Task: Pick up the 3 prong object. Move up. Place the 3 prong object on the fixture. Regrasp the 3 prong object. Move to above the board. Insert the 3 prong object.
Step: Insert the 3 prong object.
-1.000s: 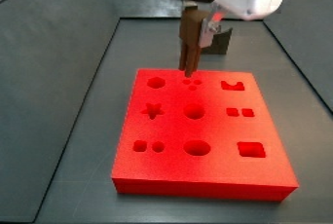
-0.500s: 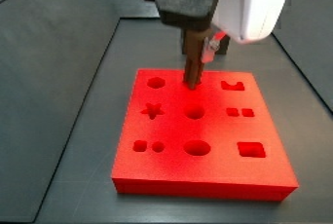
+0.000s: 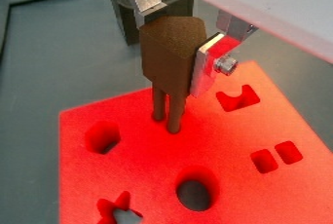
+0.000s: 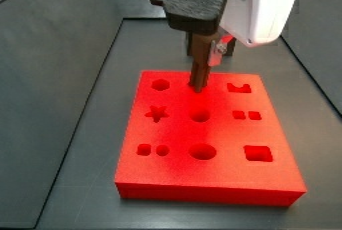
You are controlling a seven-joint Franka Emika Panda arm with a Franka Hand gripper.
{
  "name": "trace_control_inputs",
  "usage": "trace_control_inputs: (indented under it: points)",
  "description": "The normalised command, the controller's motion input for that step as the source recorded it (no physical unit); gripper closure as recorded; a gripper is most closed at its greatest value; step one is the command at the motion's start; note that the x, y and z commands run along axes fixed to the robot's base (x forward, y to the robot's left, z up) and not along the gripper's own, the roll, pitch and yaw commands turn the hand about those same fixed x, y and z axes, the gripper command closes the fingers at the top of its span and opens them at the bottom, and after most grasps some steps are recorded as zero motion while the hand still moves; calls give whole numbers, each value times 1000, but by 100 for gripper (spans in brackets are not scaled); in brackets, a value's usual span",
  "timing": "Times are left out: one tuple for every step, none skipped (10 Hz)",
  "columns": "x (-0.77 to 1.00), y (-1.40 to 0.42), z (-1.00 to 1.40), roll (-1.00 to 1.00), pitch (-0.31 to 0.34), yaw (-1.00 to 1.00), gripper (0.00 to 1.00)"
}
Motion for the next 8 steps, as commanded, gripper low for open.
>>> trace_control_inputs:
  points:
    - [369, 0, -397, -4, 0, 37, 100]
    - [151, 0, -397, 0, 0, 43, 100]
    - [31, 0, -443, 9, 0, 0, 100]
    - [0, 0, -529, 46, -3, 0, 100]
    - [-20, 0, -603, 76, -47, 0, 100]
    - [0, 6, -51, -36, -69, 0, 100]
    - [0, 0, 0, 0, -14, 0, 100]
    - [0, 0, 0, 0, 0, 0, 100]
